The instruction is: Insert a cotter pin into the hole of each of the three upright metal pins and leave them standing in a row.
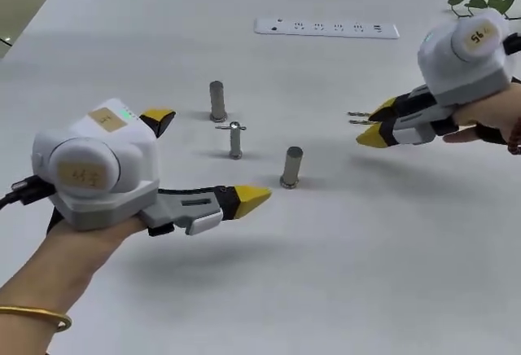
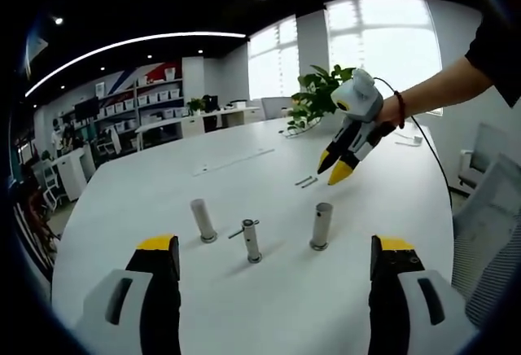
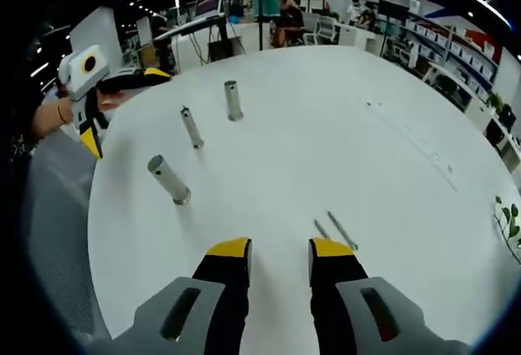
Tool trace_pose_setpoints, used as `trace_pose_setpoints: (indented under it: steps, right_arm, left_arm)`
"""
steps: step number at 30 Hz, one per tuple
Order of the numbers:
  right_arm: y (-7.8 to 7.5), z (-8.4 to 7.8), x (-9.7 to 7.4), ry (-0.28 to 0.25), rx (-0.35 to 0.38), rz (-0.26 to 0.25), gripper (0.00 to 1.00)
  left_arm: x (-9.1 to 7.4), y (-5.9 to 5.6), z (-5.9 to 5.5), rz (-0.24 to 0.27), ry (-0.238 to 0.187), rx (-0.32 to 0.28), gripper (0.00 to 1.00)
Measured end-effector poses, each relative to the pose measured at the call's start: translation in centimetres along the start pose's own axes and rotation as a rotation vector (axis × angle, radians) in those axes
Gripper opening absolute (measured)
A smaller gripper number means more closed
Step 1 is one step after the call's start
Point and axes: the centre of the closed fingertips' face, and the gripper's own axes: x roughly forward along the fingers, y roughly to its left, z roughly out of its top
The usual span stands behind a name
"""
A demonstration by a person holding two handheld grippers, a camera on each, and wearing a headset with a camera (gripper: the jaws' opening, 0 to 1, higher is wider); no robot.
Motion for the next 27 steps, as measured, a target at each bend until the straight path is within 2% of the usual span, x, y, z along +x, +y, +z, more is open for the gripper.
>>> trace_pose_setpoints:
  steps: [2, 4, 7, 13, 18, 22, 27]
  right_arm:
    - [-0.5, -0.3, 0.2, 0.014, 0.0, -0.003, 0.23]
    - [-1.8, -0.8, 0.7, 0.035, -0.005, -0.005, 0.23]
    - [-2.0, -0.9, 0.8, 0.05, -0.005, -0.005, 0.21]
    - [-3.4, -1.0, 1.8, 0.063, 0.012, -0.022, 0.15]
    - [-4.4, -1.7, 2.6, 0.099, -0.011, -0.026, 0.13]
    - [-4.9, -2.3, 2.8, 0.137, -0.034, -0.021, 0.11]
    - [-4.3, -2.7, 2.5, 0.182, -0.065, 0.003, 0.09]
  left_arm:
    - [-0.1, 0.2, 0.1, 0.011, -0.003, 0.01, 0.97]
    - [-0.1, 0.3, 0.1, 0.014, -0.003, 0.008, 0.96]
    - [-0.1, 0.4, -0.1, 0.015, 0.003, 0.005, 0.96]
    - [-0.1, 0.7, -0.2, 0.024, 0.006, 0.003, 0.96]
    - [-0.3, 1.2, -0.3, 0.037, 0.009, 0.002, 0.95]
    - [-0.4, 1.3, -0.3, 0.036, 0.009, -0.004, 0.93]
    - [-0.2, 1.2, -0.6, 0.028, 0.02, 0.0, 0.92]
